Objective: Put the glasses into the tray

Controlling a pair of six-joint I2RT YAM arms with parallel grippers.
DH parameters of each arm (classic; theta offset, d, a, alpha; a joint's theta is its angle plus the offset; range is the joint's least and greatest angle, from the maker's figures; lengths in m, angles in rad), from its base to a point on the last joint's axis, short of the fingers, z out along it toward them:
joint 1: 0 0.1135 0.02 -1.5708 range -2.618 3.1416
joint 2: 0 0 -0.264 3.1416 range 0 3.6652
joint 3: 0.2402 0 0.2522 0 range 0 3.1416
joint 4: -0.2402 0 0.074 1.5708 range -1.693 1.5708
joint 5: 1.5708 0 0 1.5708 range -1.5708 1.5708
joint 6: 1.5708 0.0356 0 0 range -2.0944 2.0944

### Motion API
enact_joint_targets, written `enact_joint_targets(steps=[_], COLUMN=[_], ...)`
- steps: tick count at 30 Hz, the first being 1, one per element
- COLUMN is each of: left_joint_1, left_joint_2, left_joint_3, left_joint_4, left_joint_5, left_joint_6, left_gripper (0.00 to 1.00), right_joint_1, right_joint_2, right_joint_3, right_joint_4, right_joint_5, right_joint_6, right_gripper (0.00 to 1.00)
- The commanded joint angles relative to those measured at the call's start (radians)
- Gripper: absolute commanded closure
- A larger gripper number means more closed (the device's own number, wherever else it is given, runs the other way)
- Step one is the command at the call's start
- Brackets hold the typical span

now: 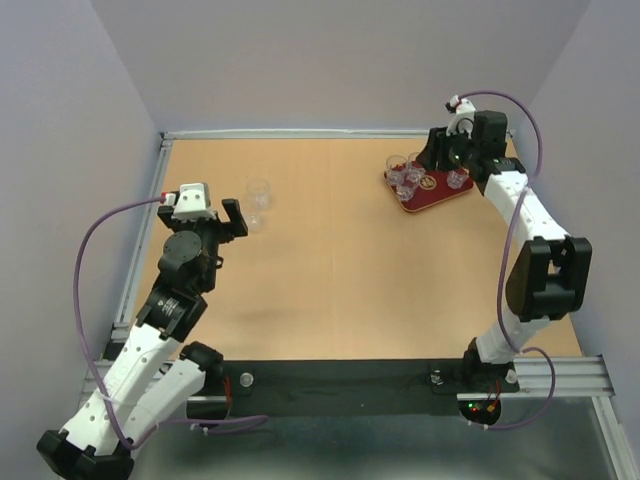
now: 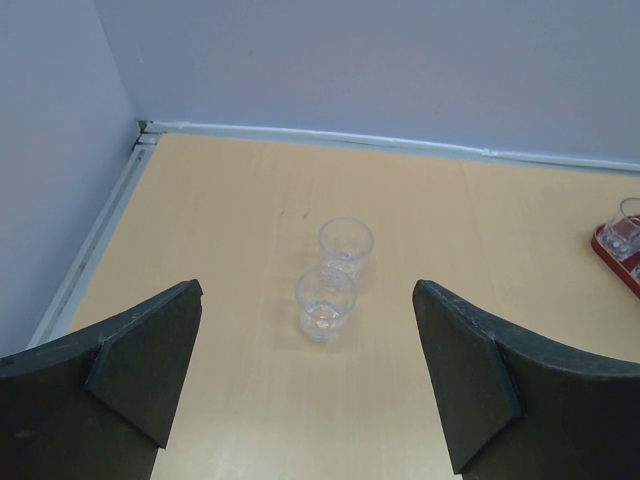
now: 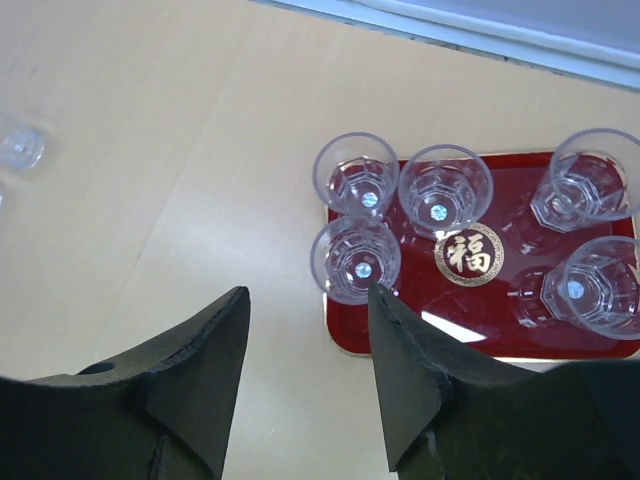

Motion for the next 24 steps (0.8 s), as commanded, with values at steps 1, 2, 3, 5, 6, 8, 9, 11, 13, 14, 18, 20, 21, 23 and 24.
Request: enact_joint_targets(steps=[1, 2, 3, 5, 6, 8, 9, 11, 13, 14, 18, 20, 21, 23, 24], left_joint_1=[0.063, 0.074, 0.089, 0.131, 0.144, 0.186, 0.198, 0.233, 0.256, 0.276, 0.331, 0.35, 0.358, 0.376, 0.382], left_joint_2=[0.023, 0.03, 0.04, 0.077, 0.094, 0.143, 0.16, 0.212, 0.258, 0.272, 0.344, 0.391, 0.407, 0.457, 0.474], left_joint_3=[0.012, 0.015, 0.02, 0.034, 0.04, 0.052, 0.063, 0.074, 0.074, 0.069, 0.057, 0.055, 0.057, 0.063, 0.066], left_joint_4=[0.046, 0.05, 0.055, 0.056, 0.057, 0.057, 0.06, 0.064, 0.079, 0.087, 0.135, 0.15, 0.153, 0.155, 0.153], left_joint_5=[0.15, 0.172, 0.196, 0.265, 0.294, 0.383, 0.412, 0.507, 0.56, 0.605, 0.704, 0.741, 0.747, 0.752, 0.749], left_joint_6=[-0.052, -0.061, -0.069, -0.092, -0.101, -0.124, -0.152, -0.182, -0.236, -0.257, -0.348, -0.399, -0.415, -0.454, -0.462], left_gripper=[0.01, 0.01, 0.01, 0.01, 0.01, 0.01, 0.01, 0.01, 0.01, 0.01, 0.01, 0.02, 0.03, 0.06, 0.09], right_joint_1=[-0.002, -0.002, -0.003, -0.003, -0.004, -0.004, -0.005, -0.005, -0.01, -0.014, -0.022, -0.02, -0.043, -0.048, -0.048], right_joint_2=[-0.116, -0.142, -0.197, -0.251, -0.281, -0.352, -0.369, -0.418, -0.441, -0.456, -0.472, -0.473, -0.473, -0.473, -0.473], right_joint_3=[-0.115, -0.138, -0.158, -0.228, -0.253, -0.317, -0.334, -0.385, -0.411, -0.431, -0.466, -0.476, -0.48, -0.485, -0.486], right_joint_4=[0.017, 0.012, 0.009, 0.009, 0.011, 0.011, 0.012, 0.012, 0.014, 0.012, 0.017, 0.018, 0.018, 0.02, 0.02], right_joint_5=[-0.114, -0.117, -0.117, -0.099, -0.091, -0.083, -0.082, -0.079, -0.083, -0.088, -0.142, -0.171, -0.181, -0.2, -0.209], right_joint_6=[-0.087, -0.099, -0.118, -0.131, -0.145, -0.156, -0.164, -0.17, -0.173, -0.17, -0.168, -0.165, -0.165, -0.162, -0.161], right_gripper=[0.41, 0.41, 0.41, 0.41, 0.41, 0.4, 0.4, 0.37, 0.37, 0.37, 0.36, 0.36, 0.36, 0.36, 0.36])
